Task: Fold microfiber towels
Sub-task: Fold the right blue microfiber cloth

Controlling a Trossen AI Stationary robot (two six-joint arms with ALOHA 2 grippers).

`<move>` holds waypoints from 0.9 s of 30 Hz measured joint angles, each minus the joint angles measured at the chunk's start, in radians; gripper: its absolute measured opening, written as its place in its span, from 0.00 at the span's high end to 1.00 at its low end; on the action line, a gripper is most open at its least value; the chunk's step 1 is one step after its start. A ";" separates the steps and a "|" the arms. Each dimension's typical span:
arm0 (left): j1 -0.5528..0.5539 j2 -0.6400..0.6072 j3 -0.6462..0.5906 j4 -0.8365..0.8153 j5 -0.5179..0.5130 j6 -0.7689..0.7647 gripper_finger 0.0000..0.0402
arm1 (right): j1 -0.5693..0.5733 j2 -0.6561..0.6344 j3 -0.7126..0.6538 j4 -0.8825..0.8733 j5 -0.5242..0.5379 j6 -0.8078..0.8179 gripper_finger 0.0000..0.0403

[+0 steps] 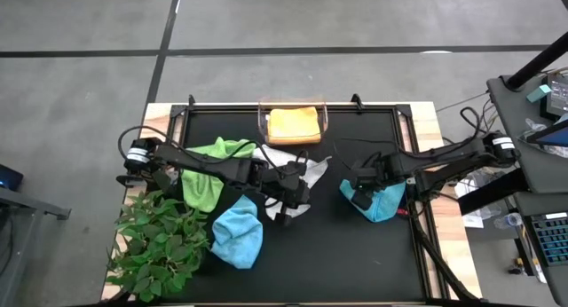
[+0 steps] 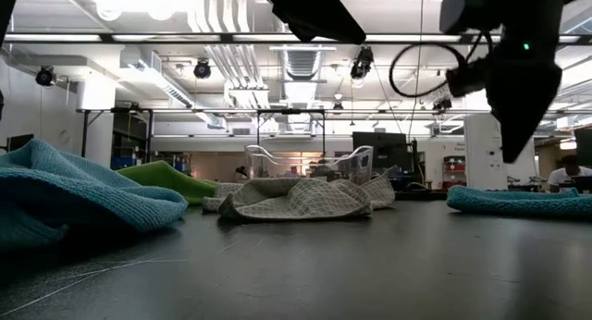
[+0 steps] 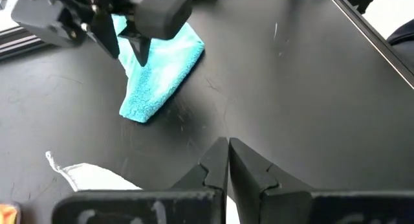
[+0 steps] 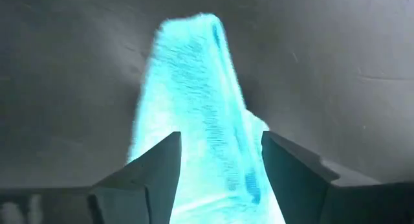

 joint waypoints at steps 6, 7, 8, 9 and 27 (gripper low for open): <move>0.001 0.000 0.000 0.000 -0.017 0.003 1.00 | 0.000 0.001 -0.094 0.164 0.042 -0.054 0.49; 0.001 0.000 -0.001 0.000 -0.018 0.003 1.00 | 0.000 0.001 -0.107 0.191 0.051 -0.060 0.49; 0.001 0.000 -0.001 0.000 -0.018 0.003 1.00 | 0.000 0.001 -0.118 0.215 0.059 -0.062 0.49; 0.001 0.000 -0.002 0.000 -0.018 0.003 1.00 | 0.000 0.000 -0.129 0.232 0.069 -0.063 0.49; 0.001 0.000 -0.013 0.006 -0.018 0.001 1.00 | 0.013 -0.001 -0.184 0.390 0.067 -0.176 0.94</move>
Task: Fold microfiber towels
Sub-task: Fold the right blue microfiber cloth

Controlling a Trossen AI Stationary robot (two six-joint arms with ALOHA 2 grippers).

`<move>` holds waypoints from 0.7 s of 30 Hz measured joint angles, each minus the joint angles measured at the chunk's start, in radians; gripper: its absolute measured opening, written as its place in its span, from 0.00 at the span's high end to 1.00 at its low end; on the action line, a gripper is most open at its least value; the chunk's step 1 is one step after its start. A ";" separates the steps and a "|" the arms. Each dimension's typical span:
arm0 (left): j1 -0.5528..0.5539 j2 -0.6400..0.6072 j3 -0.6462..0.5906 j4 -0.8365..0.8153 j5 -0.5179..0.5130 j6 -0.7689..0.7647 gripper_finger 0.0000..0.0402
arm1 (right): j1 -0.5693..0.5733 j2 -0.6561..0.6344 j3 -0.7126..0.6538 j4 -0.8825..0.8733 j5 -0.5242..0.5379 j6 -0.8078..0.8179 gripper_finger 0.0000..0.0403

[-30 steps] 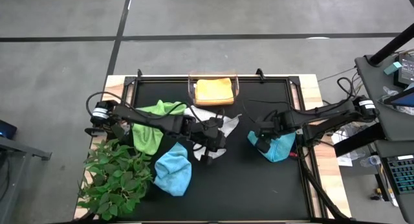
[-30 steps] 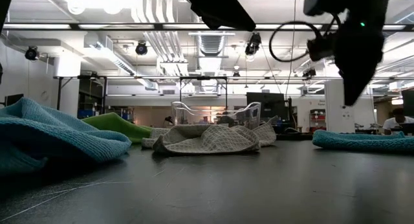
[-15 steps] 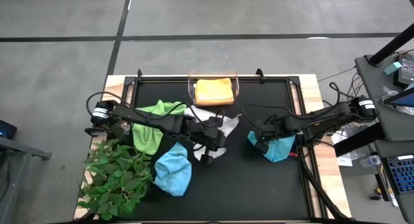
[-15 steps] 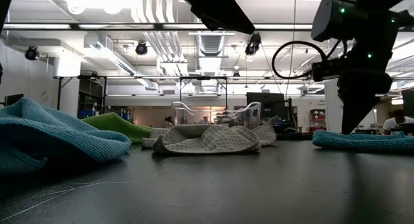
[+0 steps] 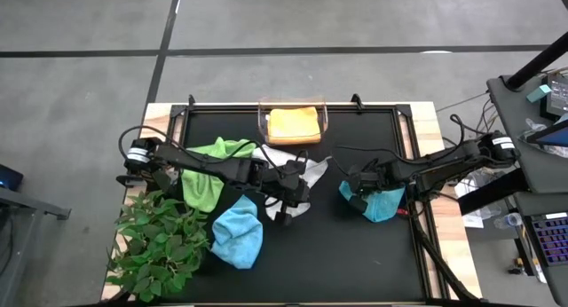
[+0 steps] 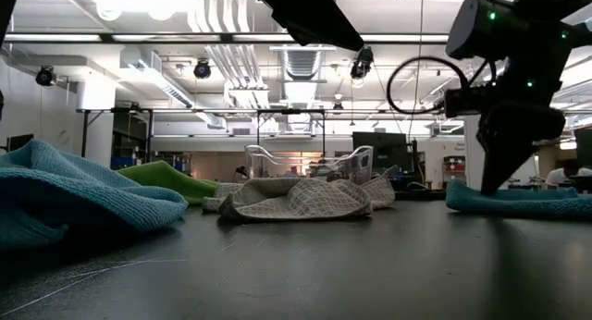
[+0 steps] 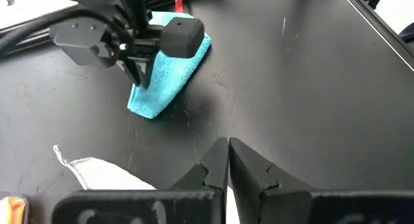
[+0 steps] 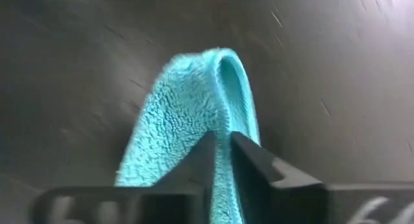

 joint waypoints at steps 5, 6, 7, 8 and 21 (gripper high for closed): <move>0.001 0.005 0.000 0.001 0.000 0.000 1.00 | 0.044 -0.002 0.043 0.092 0.008 -0.103 0.98; 0.001 0.006 0.000 0.003 0.000 -0.001 1.00 | 0.054 -0.004 0.054 0.118 0.015 -0.127 0.98; 0.001 0.006 -0.001 0.012 0.000 -0.001 1.00 | 0.063 -0.005 0.065 0.146 0.028 -0.161 0.98; 0.001 0.007 -0.005 0.030 0.000 -0.005 1.00 | 0.073 -0.006 0.077 0.180 0.032 -0.207 0.98; 0.007 0.008 -0.097 0.251 -0.148 -0.050 1.00 | 0.135 -0.005 0.123 0.608 0.035 -0.441 0.98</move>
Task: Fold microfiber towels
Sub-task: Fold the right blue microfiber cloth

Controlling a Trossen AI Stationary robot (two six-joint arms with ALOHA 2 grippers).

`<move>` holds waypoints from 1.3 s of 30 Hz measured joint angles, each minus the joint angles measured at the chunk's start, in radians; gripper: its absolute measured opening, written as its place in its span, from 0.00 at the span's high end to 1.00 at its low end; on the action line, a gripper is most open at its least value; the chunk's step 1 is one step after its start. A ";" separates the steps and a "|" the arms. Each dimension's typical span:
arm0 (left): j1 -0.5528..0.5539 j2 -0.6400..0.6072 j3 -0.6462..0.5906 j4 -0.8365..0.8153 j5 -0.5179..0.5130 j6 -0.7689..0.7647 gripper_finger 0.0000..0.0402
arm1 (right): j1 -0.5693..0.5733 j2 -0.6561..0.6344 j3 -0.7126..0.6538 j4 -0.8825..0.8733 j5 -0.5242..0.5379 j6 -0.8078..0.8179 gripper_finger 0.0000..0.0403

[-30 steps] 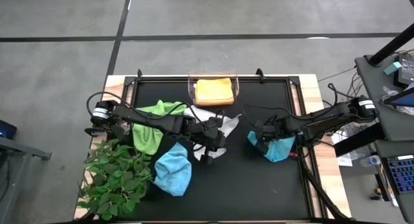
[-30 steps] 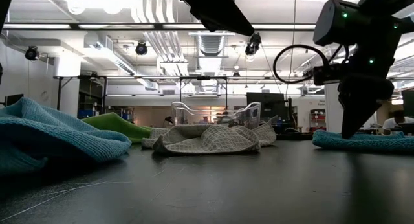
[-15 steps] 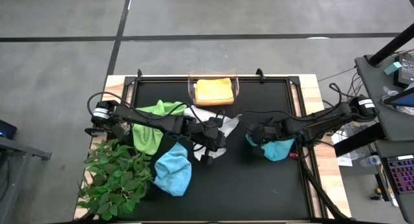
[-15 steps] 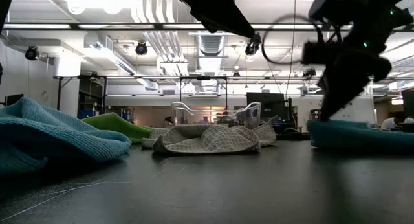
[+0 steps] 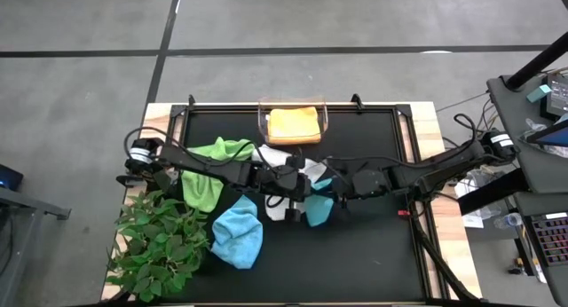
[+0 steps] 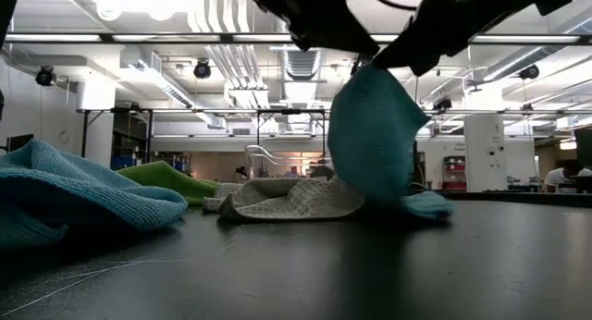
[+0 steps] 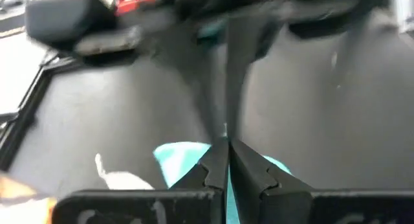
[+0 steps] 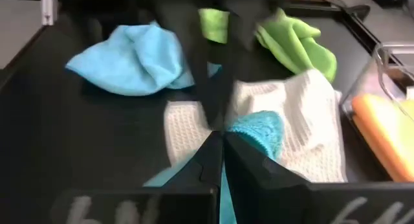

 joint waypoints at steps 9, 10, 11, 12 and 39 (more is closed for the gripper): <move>0.020 -0.032 -0.015 0.006 -0.034 0.000 1.00 | -0.001 -0.038 0.020 0.029 0.132 -0.011 0.98; 0.021 -0.045 -0.018 0.010 -0.034 0.001 1.00 | -0.001 -0.053 0.036 0.003 0.112 -0.043 0.98; 0.020 -0.054 -0.020 0.009 -0.026 0.004 1.00 | -0.001 -0.067 0.056 -0.034 0.077 -0.068 0.98; 0.021 -0.066 -0.023 -0.005 -0.019 0.008 1.00 | 0.000 -0.078 0.078 -0.064 0.033 -0.086 0.98; 0.023 0.013 -0.162 0.134 0.001 -0.028 0.99 | 0.086 -0.005 -0.149 -0.287 -0.031 0.164 0.87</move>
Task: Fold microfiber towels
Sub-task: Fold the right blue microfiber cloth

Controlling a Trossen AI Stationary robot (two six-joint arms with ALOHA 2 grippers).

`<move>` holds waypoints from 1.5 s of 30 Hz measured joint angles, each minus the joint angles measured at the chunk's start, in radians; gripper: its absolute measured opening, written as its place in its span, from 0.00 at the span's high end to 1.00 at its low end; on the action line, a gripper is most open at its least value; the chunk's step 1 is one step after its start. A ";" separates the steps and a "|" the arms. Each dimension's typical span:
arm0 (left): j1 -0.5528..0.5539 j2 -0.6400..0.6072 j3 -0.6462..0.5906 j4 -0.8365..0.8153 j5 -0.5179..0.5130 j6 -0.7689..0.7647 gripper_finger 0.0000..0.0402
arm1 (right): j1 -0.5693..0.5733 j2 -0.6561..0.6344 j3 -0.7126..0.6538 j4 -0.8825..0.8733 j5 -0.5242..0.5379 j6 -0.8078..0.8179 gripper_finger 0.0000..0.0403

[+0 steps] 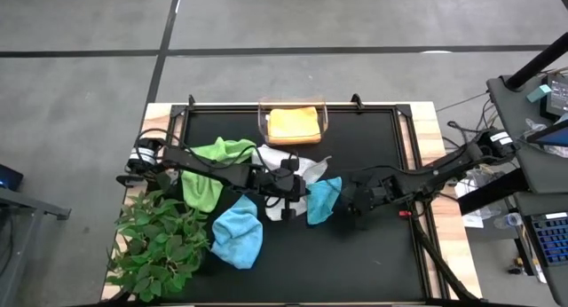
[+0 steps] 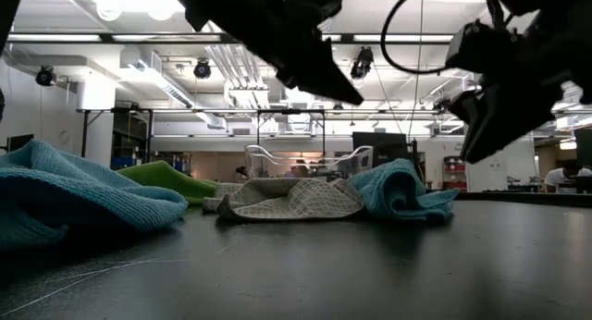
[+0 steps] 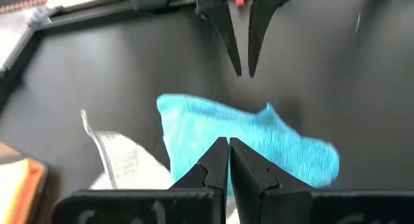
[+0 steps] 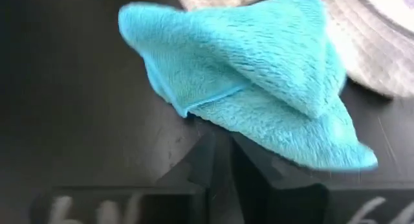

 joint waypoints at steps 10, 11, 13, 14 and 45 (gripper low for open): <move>0.000 0.002 -0.004 0.027 0.000 -0.002 0.88 | 0.002 0.188 -0.045 0.300 0.026 -0.389 0.63; 0.000 0.002 -0.005 0.027 0.000 -0.001 0.87 | 0.002 0.209 -0.038 0.308 0.031 -0.396 0.62; 0.000 0.002 -0.006 0.026 0.000 -0.001 0.85 | 0.002 0.247 -0.023 0.302 0.031 -0.411 0.63; 0.000 0.002 -0.006 0.026 0.000 -0.001 0.84 | 0.001 0.265 -0.011 0.303 0.031 -0.416 0.64; -0.003 0.018 -0.029 -0.069 0.094 -0.222 0.84 | -0.083 0.362 0.112 0.671 0.111 -0.320 0.98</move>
